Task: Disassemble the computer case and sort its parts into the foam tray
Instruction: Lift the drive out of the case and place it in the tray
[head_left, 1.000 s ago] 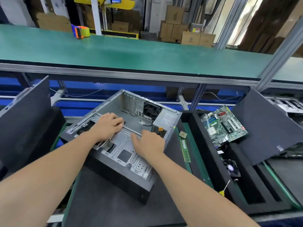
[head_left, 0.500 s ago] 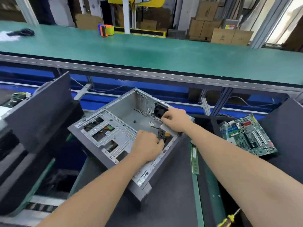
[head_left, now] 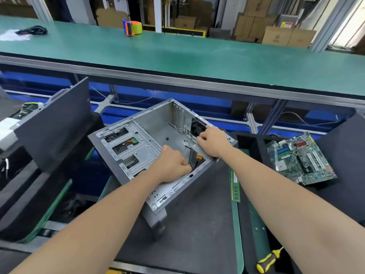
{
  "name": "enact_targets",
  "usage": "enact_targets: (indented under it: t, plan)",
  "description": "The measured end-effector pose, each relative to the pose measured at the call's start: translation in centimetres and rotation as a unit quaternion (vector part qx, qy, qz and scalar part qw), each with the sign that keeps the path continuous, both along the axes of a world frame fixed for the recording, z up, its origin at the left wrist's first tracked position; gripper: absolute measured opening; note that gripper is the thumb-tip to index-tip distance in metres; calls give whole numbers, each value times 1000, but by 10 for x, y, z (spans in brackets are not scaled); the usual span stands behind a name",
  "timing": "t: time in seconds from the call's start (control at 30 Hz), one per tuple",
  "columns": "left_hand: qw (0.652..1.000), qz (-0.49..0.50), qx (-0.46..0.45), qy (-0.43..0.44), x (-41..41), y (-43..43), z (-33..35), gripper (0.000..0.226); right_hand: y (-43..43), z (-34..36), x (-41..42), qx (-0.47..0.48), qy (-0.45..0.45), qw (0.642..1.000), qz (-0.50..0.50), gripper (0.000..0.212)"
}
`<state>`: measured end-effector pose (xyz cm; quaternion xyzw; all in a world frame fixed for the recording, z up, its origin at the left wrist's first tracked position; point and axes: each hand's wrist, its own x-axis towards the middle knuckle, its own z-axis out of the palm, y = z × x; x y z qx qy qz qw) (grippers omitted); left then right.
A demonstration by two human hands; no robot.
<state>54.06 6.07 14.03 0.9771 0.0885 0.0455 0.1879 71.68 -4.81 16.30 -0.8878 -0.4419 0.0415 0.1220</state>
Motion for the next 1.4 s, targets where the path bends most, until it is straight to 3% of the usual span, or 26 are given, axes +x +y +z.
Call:
enact_targets:
  t: [0.17, 0.33, 0.6, 0.8, 0.87, 1.03, 1.1, 1.17, 1.23, 1.3, 1.4]
  plan:
    - [998, -63, 2, 2, -10, 20, 2, 50, -9, 2, -22, -10, -6, 1000, -25, 53]
    - [991, -121, 27, 39, -20, 44, 4, 48, -21, 2, -49, -53, -4, 998, -45, 53]
    - [971, -221, 25, 85, -46, 79, 19, 47, -22, 7, -109, -121, -98, 987, -43, 55]
    - [968, -226, 16, 105, -63, 98, 19, 47, -18, 7, -160, -158, -168, 973, -30, 49]
    - [973, -202, -2, 108, -68, 97, 18, 47, -14, 7, -165, -177, -157, 972, -13, 40]
    - [993, -69, -75, 67, -71, 80, 14, 57, -4, 24, -140, -151, -29, 987, -42, 49]
    - [994, -21, -111, -10, -68, 69, 16, 38, -1, 31, -122, -78, 7, 996, -53, 40]
    - [988, 53, -83, -115, -61, 64, 16, 12, 3, 35, -100, -18, 5, 998, -60, 27]
    - [977, 161, 15, -140, -54, 63, 14, 28, 10, 35, -77, 30, -1, 998, -55, 20]
    - [960, 245, 113, -78, -53, 67, 8, 50, 18, 33, -55, 66, -2, 996, -56, 19]
    - [948, 289, 131, 2, -56, 71, -10, 69, 31, 27, -27, 84, -5, 994, -64, 25]
